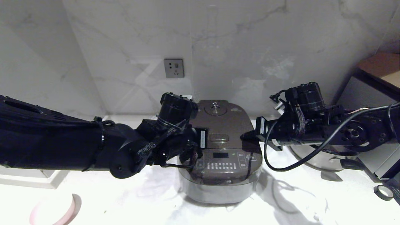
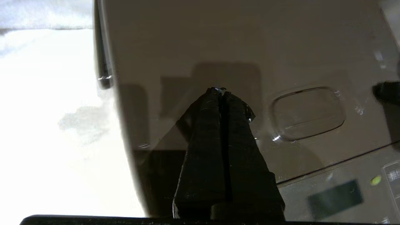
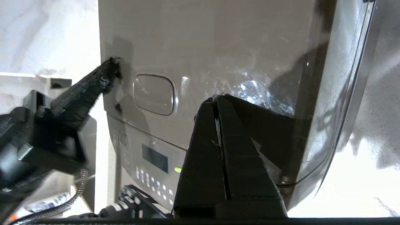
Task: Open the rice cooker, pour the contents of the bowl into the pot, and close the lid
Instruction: Close the rice cooker
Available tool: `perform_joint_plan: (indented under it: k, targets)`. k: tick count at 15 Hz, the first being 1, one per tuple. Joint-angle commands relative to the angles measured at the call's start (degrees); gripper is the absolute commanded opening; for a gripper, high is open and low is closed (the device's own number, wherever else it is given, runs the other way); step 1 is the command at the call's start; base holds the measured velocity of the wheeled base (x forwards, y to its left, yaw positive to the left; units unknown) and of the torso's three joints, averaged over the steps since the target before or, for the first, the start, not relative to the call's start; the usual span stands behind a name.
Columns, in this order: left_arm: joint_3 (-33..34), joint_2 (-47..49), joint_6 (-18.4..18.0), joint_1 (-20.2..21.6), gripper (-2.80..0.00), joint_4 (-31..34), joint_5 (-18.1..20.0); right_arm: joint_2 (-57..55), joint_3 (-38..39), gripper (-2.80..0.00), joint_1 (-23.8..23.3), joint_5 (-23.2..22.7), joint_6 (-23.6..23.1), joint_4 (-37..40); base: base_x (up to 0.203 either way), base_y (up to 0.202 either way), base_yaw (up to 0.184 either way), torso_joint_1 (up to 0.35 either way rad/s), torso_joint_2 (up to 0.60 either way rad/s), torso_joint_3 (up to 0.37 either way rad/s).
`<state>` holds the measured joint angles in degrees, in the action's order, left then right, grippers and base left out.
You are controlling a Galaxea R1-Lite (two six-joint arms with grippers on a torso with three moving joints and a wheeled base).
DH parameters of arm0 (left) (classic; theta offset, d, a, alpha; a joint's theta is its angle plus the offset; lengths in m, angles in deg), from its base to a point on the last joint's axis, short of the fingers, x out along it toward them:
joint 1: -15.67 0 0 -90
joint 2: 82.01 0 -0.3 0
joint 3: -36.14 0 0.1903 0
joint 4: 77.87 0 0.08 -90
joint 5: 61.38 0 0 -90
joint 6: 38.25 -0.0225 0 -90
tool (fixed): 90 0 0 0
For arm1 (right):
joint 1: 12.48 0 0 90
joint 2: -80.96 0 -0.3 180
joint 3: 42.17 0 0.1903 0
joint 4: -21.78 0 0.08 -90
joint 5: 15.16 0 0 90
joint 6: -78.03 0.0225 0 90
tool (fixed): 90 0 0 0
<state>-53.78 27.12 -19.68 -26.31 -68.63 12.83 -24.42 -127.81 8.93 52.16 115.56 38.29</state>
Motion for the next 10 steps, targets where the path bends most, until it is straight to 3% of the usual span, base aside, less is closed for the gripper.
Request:
perform_joint_plan:
  k: [1,10]
  targets:
    - [-1.50,-2.91,0.67,1.32,-2.80,-0.90,-0.29,1.13,-0.31,-2.80,0.11,-0.27,0.61,-0.43,0.000,0.000,0.000,0.000,0.00,0.000]
    - [-2.61,-4.19,2.18,2.16,-2.80,-0.90,-0.23,5.77,-2.07,-2.80,1.87,0.09,0.61,0.05,0.000,0.000,0.000,-0.001,0.00,0.002]
